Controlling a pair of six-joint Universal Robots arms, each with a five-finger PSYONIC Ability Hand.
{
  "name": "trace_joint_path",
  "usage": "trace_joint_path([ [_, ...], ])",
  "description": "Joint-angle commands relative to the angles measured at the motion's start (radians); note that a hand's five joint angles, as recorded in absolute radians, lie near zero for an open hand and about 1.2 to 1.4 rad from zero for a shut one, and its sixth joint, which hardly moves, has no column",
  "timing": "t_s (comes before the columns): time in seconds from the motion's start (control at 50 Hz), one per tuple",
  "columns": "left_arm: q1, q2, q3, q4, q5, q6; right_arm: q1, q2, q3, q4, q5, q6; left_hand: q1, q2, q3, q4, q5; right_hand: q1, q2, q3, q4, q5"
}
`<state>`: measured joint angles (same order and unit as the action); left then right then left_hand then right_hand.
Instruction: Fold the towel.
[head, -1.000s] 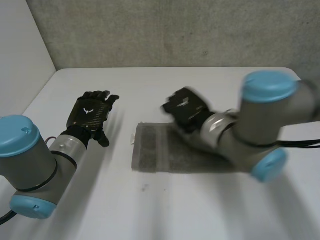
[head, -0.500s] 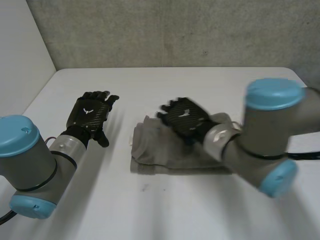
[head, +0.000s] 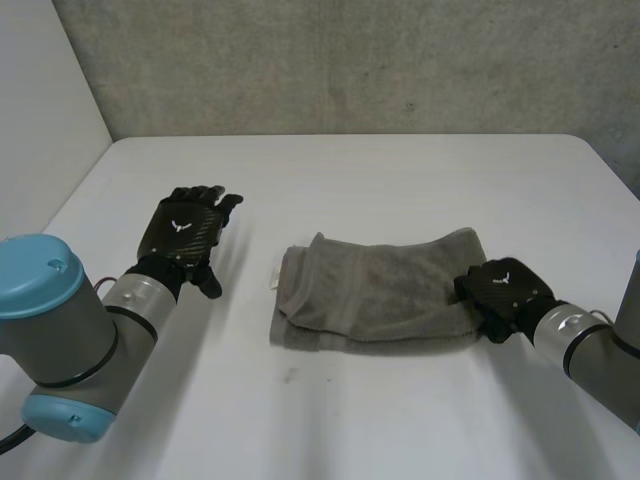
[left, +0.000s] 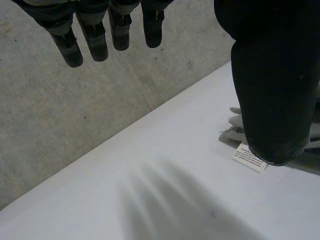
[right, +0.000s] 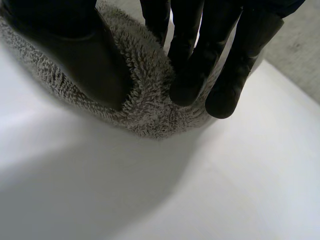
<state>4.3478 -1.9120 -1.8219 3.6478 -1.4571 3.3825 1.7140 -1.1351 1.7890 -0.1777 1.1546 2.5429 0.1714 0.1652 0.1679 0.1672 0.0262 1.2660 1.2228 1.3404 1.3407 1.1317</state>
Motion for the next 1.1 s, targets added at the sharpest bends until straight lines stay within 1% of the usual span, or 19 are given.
trace_joint_path([
  [0.02,-0.001,0.002,0.0,0.0,0.0,0.0,0.044,-0.037,-0.072,-0.028,0.045,-0.009,0.003,0.009,0.007,0.007,-0.026,0.13,0.173,0.056,0.056,0.09],
  [0.06,-0.001,0.002,0.0,0.002,0.0,0.0,0.102,-0.031,-0.115,-0.026,0.062,-0.003,0.003,0.009,0.007,0.007,-0.026,0.13,0.173,0.056,0.056,0.09],
  [0.1,-0.001,0.002,0.0,0.0,0.0,0.0,0.258,0.017,-0.234,-0.02,0.077,-0.003,0.003,0.009,0.007,0.007,-0.026,0.13,0.173,0.056,0.056,0.09],
  [0.12,-0.001,0.002,0.0,0.0,0.0,0.0,0.259,0.017,-0.235,-0.02,0.077,-0.003,0.003,0.009,0.007,0.007,-0.026,0.13,0.173,0.056,0.056,0.09],
  [0.16,-0.001,0.004,0.0,0.0,-0.002,-0.002,0.395,0.096,-0.383,0.019,0.091,-0.015,0.003,0.009,0.007,0.007,-0.026,0.13,0.173,0.056,0.056,0.09],
  [0.22,-0.001,0.005,0.001,0.0,-0.003,-0.002,0.452,0.141,-0.471,0.067,0.097,-0.021,0.003,0.009,0.007,0.007,-0.026,0.13,0.173,0.056,0.056,0.09],
  [0.32,0.007,0.037,0.003,-0.008,-0.006,-0.002,0.608,0.368,-0.777,0.309,0.088,-0.081,0.003,0.009,0.007,0.007,-0.026,0.13,0.173,0.056,0.056,0.09],
  [0.4,0.013,0.065,0.009,-0.012,-0.006,-0.002,0.637,0.455,-0.871,0.418,0.118,-0.119,0.003,0.009,0.007,0.007,-0.026,0.13,0.173,0.056,0.056,0.09],
  [0.44,0.015,0.079,0.016,-0.014,-0.006,-0.002,0.642,0.474,-0.898,0.455,0.149,-0.124,0.003,0.009,0.007,0.007,-0.026,0.014,0.057,-0.061,-0.061,-0.026],
  [0.48,0.019,0.096,0.036,-0.031,-0.011,-0.003,0.635,0.451,-0.899,0.471,0.229,-0.109,0.003,0.009,0.007,0.007,-0.026,-1.091,-1.048,-1.166,-1.166,-1.132],
  [0.54,0.021,0.102,0.053,-0.048,-0.014,-0.008,0.63,0.417,-0.884,0.452,0.252,-0.078,0.003,0.009,0.007,0.007,-0.026,-1.091,-1.048,-1.166,-1.166,-1.132],
  [0.58,0.019,0.105,0.105,-0.099,-0.017,-0.032,0.619,0.307,-0.802,0.391,0.237,0.03,0.003,0.009,0.007,0.007,-0.026,-1.091,-1.048,-1.166,-1.166,-1.132],
  [0.6,0.019,0.105,0.105,-0.1,-0.017,-0.032,0.619,0.307,-0.801,0.391,0.237,0.031,0.003,0.009,0.007,0.007,-0.026,-1.091,-1.048,-1.166,-1.166,-1.132],
  [0.64,0.013,0.102,0.171,-0.168,-0.017,-0.089,0.587,0.18,-0.684,0.304,0.192,0.156,0.003,0.009,0.007,0.007,-0.026,-1.091,-1.048,-1.166,-1.166,-1.132],
  [0.7,0.006,0.096,0.205,-0.204,-0.014,-0.13,0.569,0.117,-0.622,0.259,0.178,0.211,0.003,0.009,0.007,0.007,-0.026,-1.091,-1.048,-1.166,-1.166,-1.132],
  [0.74,0.001,0.082,0.269,-0.259,-0.012,-0.216,0.52,0.022,-0.515,0.189,0.166,0.299,0.003,0.009,0.007,0.007,-0.026,-1.091,-1.048,-1.166,-1.166,-1.132],
  [0.8,-0.019,0.042,0.327,-0.287,-0.012,-0.291,0.46,-0.032,-0.441,0.147,0.162,0.371,0.004,0.01,0.007,0.008,-0.025,-1.091,-1.048,-1.166,-1.166,-1.132],
  [0.96,-0.158,-0.097,0.453,-0.322,-0.017,-0.354,0.337,-0.041,-0.396,0.146,0.166,0.494,0.033,0.039,0.037,0.037,0.004,-1.091,-1.048,-1.166,-1.166,-1.132],
  [1.1,-0.244,-0.244,0.512,-0.348,-0.032,-0.353,0.32,0.029,-0.408,0.147,0.168,0.505,0.039,0.045,0.043,0.043,0.01,-1.091,-1.048,-1.166,-1.166,-1.132],
])
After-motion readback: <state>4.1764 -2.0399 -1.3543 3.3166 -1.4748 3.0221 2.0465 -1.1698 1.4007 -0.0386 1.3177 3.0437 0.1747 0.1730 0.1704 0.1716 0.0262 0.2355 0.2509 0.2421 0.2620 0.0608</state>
